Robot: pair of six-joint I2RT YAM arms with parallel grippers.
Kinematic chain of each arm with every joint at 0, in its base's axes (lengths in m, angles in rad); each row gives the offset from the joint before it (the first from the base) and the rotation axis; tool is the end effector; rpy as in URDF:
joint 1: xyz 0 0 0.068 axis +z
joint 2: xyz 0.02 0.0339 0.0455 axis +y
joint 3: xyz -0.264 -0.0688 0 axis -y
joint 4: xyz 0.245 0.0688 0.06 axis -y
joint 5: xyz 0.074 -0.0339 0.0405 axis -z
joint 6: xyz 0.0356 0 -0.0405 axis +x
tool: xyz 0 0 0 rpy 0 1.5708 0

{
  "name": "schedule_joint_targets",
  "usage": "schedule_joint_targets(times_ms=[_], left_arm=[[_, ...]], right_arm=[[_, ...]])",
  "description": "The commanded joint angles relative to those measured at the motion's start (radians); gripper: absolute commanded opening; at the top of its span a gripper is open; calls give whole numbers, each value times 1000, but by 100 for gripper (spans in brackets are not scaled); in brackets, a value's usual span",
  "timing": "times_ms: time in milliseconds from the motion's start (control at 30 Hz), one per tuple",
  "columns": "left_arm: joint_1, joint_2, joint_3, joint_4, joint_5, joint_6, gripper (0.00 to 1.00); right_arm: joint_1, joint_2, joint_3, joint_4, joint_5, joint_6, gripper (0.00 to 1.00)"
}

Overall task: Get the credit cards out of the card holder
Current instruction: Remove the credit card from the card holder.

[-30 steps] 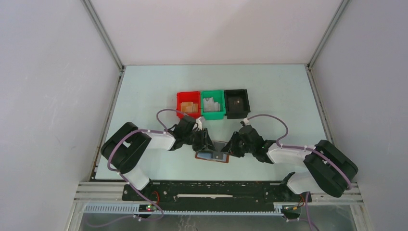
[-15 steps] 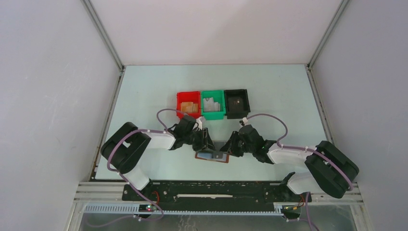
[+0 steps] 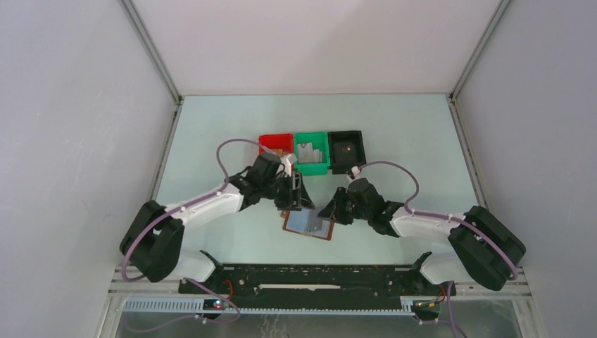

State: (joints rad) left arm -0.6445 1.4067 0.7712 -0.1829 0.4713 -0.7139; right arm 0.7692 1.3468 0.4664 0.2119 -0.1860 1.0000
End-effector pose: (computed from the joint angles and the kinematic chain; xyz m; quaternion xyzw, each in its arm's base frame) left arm 0.2156 -0.1823 0.1996 0.0543 0.9068 -0.3934 0.1415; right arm 0.1744 0.1780 0.1527 0.0630 0.8948 0.3888 0.2104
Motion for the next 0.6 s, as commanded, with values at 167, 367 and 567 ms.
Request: schedule_joint_targets(times_ms=[167, 367, 567], left_arm=[[136, -194, -29, -122, -44, 53, 63], [186, -263, -81, -121, -57, 46, 63], [180, -269, -113, -98, -22, 45, 62]], right_arm=[[56, 97, 176, 22, -23, -57, 32], [92, 266, 332, -3, -65, -74, 33], [95, 214, 320, -45, -5, -78, 32]])
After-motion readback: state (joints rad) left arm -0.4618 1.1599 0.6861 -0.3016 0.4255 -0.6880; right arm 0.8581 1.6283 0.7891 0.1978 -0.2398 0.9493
